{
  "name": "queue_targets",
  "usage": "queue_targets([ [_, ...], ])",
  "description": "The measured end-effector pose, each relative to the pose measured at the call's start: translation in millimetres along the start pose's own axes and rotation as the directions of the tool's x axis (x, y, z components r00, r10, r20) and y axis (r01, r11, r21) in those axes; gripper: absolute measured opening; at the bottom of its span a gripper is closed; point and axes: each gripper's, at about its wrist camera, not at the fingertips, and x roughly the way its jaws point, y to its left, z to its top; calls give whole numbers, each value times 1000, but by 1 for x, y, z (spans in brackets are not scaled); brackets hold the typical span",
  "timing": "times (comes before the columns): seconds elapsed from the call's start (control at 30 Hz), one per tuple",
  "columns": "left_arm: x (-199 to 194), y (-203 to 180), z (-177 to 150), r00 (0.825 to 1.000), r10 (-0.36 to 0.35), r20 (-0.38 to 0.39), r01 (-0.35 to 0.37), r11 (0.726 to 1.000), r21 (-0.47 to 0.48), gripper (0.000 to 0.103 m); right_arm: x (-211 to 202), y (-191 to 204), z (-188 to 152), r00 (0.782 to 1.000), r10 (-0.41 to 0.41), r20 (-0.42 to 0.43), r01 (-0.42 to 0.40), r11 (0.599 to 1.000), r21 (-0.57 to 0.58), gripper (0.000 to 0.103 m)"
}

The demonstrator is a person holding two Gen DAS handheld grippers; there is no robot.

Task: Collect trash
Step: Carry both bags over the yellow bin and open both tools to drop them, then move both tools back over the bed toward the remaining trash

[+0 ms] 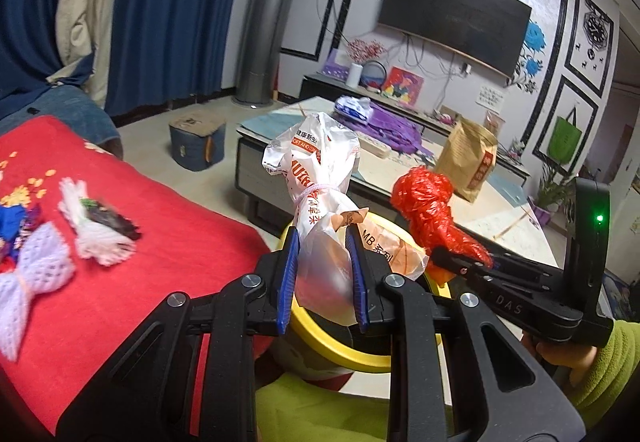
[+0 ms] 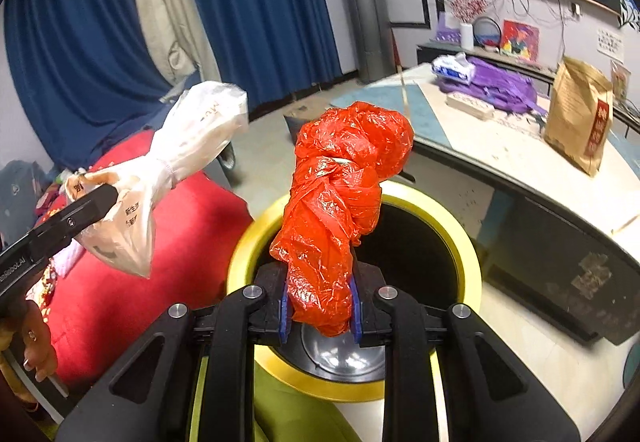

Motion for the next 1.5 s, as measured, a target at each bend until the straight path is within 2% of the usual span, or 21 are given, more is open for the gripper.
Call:
queue_targets([
  [0.33,44,-3,-5,994,-35,-101,35,999,-7,18,19,-12,-3,998,1,-67,2,999,45,22],
  [0.47,58,-2,-9,989,-43,-142,40,999,-20,18,22,-16,-3,997,-7,-78,12,998,67,29],
  [0.53,62,0,-12,986,-48,-159,45,999,-27,19,23,-17,-4,996,-13,-84,20,997,78,38],
  [0.6,62,2,-13,985,-48,-167,43,999,-32,25,24,-19,-4,996,-17,-86,25,996,87,43],
  [0.7,58,5,-13,987,-40,-154,35,999,-34,47,22,-19,-4,996,-26,-84,34,995,94,49],
  [0.8,51,8,-12,990,-31,-135,25,999,-43,53,21,-20,-3,996,-34,-80,41,994,98,54],
  [0.97,35,15,-9,996,11,-89,-16,998,-64,80,18,-18,-1,997,-36,-63,41,995,87,58],
  [1.07,23,19,-8,997,42,-63,-47,996,-76,90,14,-13,0,999,-23,-44,27,997,73,61],
  [1.23,2,27,-5,996,92,-19,-93,992,-83,92,3,3,4,1000,23,18,-23,999,35,68],
  [1.5,-30,42,-2,986,162,39,-157,982,-103,92,-18,32,6,990,87,112,-82,996,-46,73],
])
